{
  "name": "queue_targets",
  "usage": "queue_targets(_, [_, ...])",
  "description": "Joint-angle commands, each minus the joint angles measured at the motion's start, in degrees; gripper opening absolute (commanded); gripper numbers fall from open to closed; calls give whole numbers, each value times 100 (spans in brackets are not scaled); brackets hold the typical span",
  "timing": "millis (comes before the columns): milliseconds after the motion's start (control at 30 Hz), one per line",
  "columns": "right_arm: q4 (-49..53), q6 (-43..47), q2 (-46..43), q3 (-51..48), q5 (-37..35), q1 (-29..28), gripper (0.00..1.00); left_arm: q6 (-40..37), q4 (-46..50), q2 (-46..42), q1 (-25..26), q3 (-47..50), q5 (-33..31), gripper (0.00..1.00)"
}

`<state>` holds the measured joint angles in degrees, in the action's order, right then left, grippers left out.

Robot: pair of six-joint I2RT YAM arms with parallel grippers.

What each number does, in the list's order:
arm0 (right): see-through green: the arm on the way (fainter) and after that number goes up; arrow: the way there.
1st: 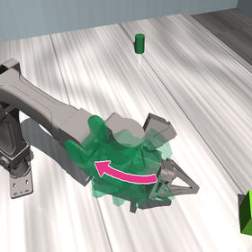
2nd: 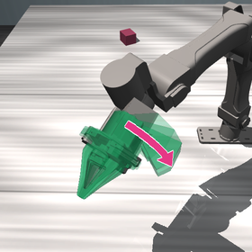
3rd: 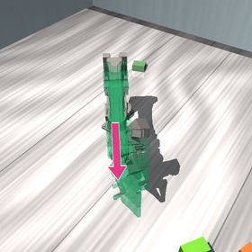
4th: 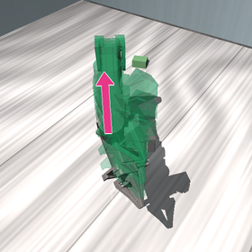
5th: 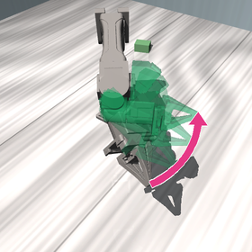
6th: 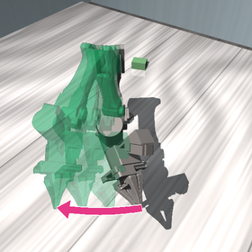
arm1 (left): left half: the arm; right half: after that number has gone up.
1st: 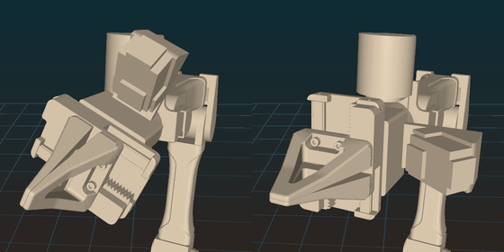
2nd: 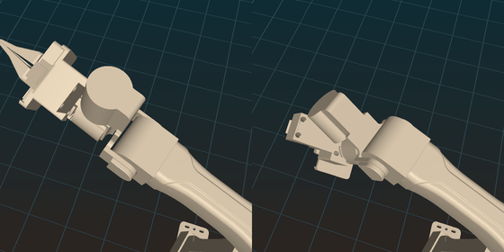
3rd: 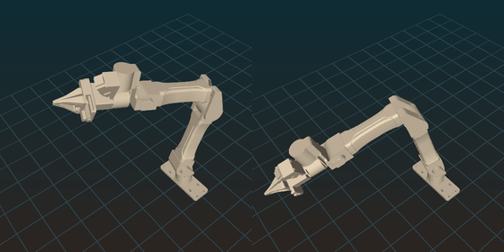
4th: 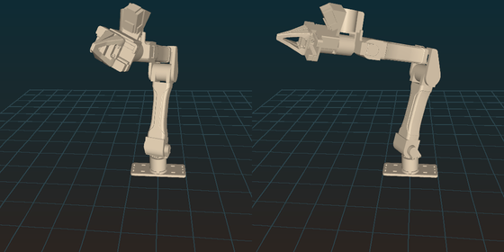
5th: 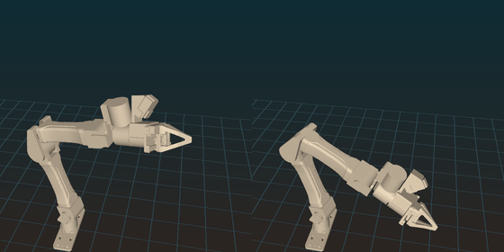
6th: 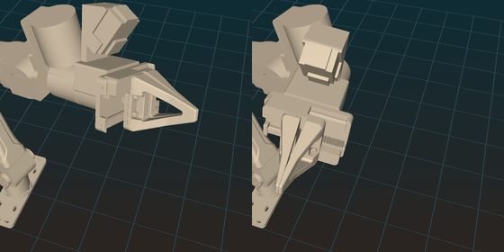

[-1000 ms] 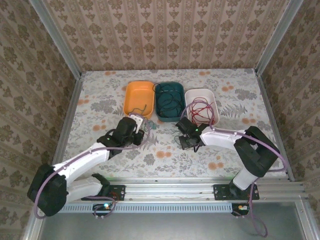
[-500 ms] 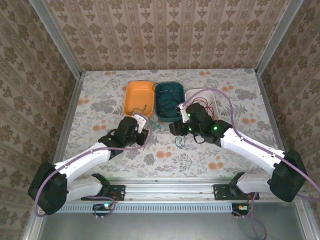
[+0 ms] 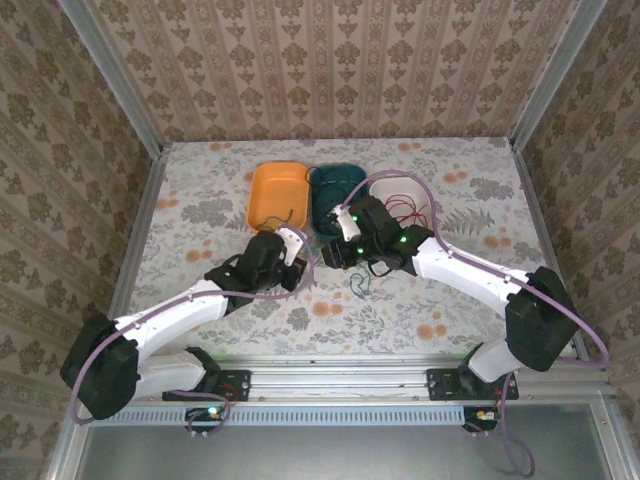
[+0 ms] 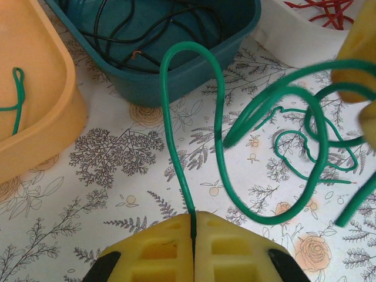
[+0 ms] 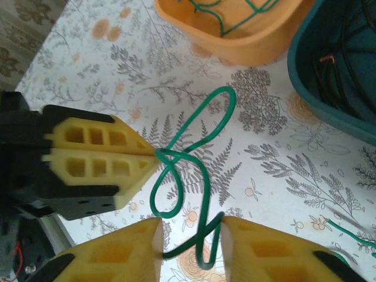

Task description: Untangle the cables

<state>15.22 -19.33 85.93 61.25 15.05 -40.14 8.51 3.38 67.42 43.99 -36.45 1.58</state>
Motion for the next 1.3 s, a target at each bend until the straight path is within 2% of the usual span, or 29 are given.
queue_targets(0, [71,30,50,124,-39,-3,23,-161,-5,-78,48,-154,26,0])
queue_targets(100, [-8,-30,39,63,-208,15,10,-136,-20,-130,57,-101,-12,0])
queue_targets(200, [-40,-127,-39,-20,-512,56,5,-68,-15,-205,57,-9,-219,0])
queue_targets(333, [48,-227,-300,-196,-1182,141,3,245,-99,-431,-83,174,-561,0])
queue_targets(467, [94,-457,-593,-480,-1688,349,2,631,-272,-695,-488,380,-352,0])
queue_targets(567, [-18,-575,-970,-695,-1584,543,2,766,-297,-815,-752,445,-174,0])
queue_targets(833, [-108,-877,-1114,-816,-1318,773,3,1068,-479,-903,-1144,485,213,0])
queue_targets(900, [-295,-897,-1136,-843,-1050,806,7,1205,-620,-923,-1295,516,531,0])
queue_targets(933, [-408,-888,-1132,-839,-858,805,15,1277,-671,-906,-1358,490,729,0])
queue_targets(1000, [-562,-909,-1133,-768,-505,806,41,1477,-751,-848,-1455,388,984,0])
queue_targets(1033, [-620,-945,-1156,-741,-444,806,48,1639,-798,-800,-1516,315,1034,0])
queue_targets(1133, [-754,-1039,-1321,-728,-549,810,56,2222,-743,-684,-1737,-9,912,0])
queue_targets(1267, [-696,-1023,-1476,-705,-661,815,59,2887,-562,-486,-2078,-495,511,0])
